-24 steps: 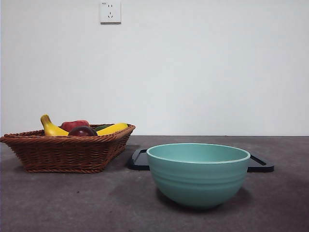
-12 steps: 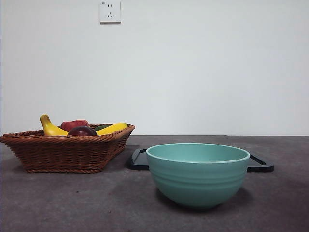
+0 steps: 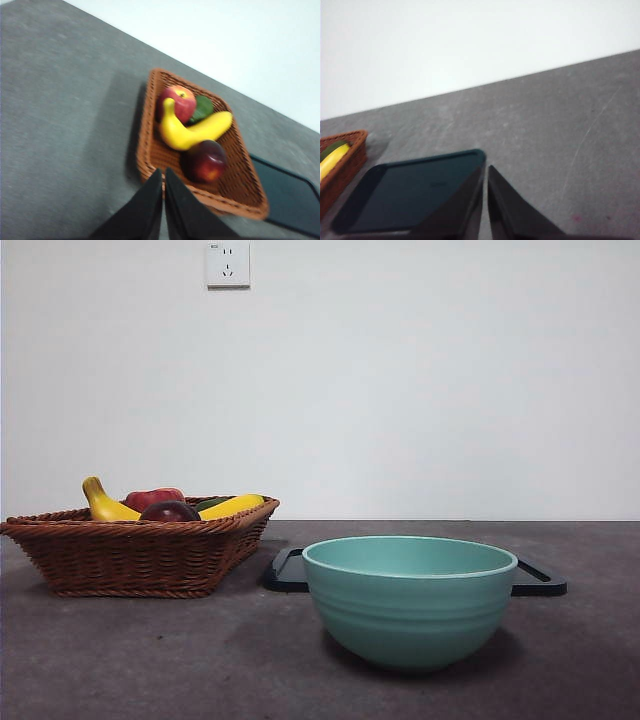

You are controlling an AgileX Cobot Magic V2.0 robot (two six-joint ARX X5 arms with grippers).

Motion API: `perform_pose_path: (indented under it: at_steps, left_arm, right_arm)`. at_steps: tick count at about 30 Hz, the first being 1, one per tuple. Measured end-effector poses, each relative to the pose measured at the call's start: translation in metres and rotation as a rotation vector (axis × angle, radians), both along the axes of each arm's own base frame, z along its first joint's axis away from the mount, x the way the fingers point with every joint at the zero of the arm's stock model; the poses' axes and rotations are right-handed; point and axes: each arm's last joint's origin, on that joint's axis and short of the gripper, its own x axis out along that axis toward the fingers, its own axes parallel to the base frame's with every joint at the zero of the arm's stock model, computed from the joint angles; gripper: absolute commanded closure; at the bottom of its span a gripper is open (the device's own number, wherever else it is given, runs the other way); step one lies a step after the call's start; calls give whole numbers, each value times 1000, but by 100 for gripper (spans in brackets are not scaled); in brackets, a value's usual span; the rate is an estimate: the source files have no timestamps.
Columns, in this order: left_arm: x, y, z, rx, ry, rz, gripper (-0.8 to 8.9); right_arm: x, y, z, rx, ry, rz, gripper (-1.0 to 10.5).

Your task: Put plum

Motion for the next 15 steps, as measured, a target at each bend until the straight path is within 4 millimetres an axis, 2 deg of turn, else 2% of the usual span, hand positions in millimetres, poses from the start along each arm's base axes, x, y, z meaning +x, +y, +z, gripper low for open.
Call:
perform_pose_path:
  at_steps: [7,15]
  left_arm:
    - [1,-3,38,48,63,-112,804]
    - [15,-5,73,147,201,-284,804]
  right_arm:
    - [-1,3,39,-27,138,108,938]
    - [15,5,73,-57,325,265,938]
